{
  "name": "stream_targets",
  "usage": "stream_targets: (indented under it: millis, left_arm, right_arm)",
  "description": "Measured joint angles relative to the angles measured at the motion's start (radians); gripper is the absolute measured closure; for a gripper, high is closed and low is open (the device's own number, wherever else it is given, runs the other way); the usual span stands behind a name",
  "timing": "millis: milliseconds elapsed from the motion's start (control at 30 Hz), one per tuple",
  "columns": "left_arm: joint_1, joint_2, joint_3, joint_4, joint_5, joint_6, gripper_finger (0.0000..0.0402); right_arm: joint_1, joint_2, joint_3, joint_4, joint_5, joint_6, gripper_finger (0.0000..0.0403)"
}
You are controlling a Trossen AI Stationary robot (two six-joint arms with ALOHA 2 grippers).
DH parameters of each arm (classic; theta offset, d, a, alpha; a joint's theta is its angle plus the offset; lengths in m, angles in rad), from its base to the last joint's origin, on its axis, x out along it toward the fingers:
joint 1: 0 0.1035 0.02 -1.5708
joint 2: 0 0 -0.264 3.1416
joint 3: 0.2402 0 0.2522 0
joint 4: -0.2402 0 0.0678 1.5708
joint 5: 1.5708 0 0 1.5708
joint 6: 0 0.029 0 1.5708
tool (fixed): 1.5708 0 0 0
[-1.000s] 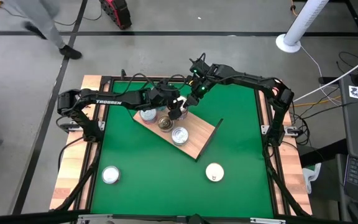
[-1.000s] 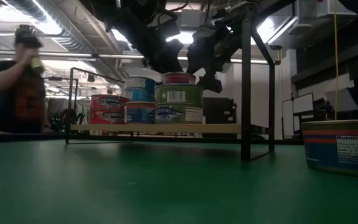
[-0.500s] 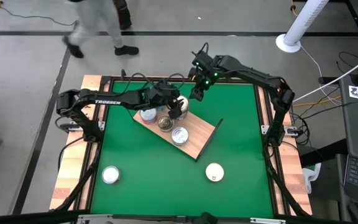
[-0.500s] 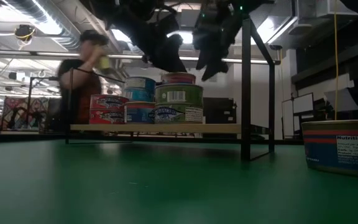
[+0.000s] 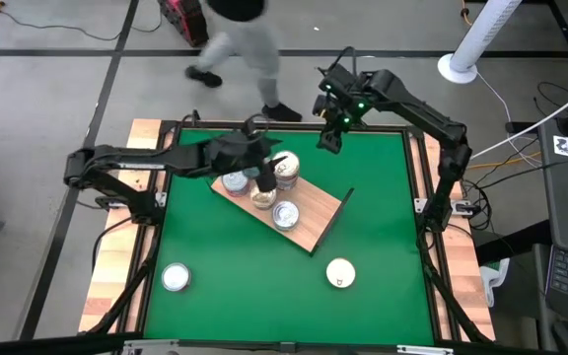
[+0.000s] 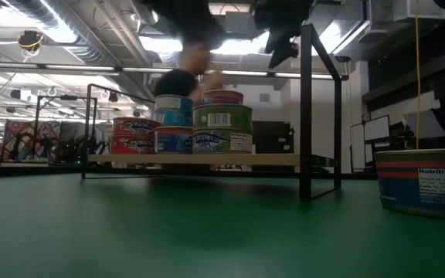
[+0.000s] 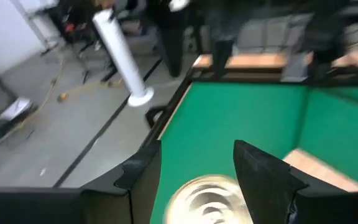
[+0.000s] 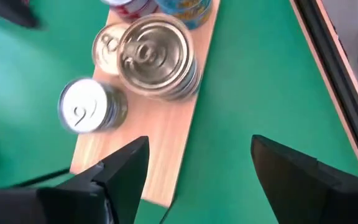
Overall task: Stack canned seafood by type on shelf
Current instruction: Stack the blue and pink tuna can on top of the blue and pink tuna can on the shelf
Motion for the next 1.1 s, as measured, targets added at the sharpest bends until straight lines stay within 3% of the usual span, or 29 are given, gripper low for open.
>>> stream_targets:
  millis: [200, 367, 500, 667, 900, 1100]
  left_arm:
    - [-0.115, -0.088, 0.0, -0.042, -0.013, 0.01, 0.0205]
    - [-0.245, -0.137, 0.0, -0.131, -0.124, 0.011, 0.0205]
    - [-0.36, -0.137, 0.0, -0.204, -0.213, -0.025, 0.0205]
    - [-0.494, -0.089, 0.0, -0.196, -0.219, -0.106, 0.0205]
    - [-0.633, 0.067, 0.0, 0.011, -0.219, -0.082, 0.0205]
    - [-0.691, 0.244, 0.0, 0.346, -0.22, 0.004, 0.0205]
  right_arm:
    - [0.086, -0.103, -0.048, -0.054, 0.039, 0.0, 0.0123]
    - [0.228, -0.208, -0.145, -0.039, 0.179, 0.046, 0.0123]
    - [0.363, -0.283, -0.263, -0.009, 0.273, 0.119, 0.0123]
    - [0.535, -0.358, -0.43, -0.004, 0.347, 0.225, 0.0123]
    - [0.792, -0.426, -0.651, 0.043, 0.446, 0.447, 0.0123]
    - [0.988, -0.43, -0.803, 0.163, 0.479, 0.606, 0.0123]
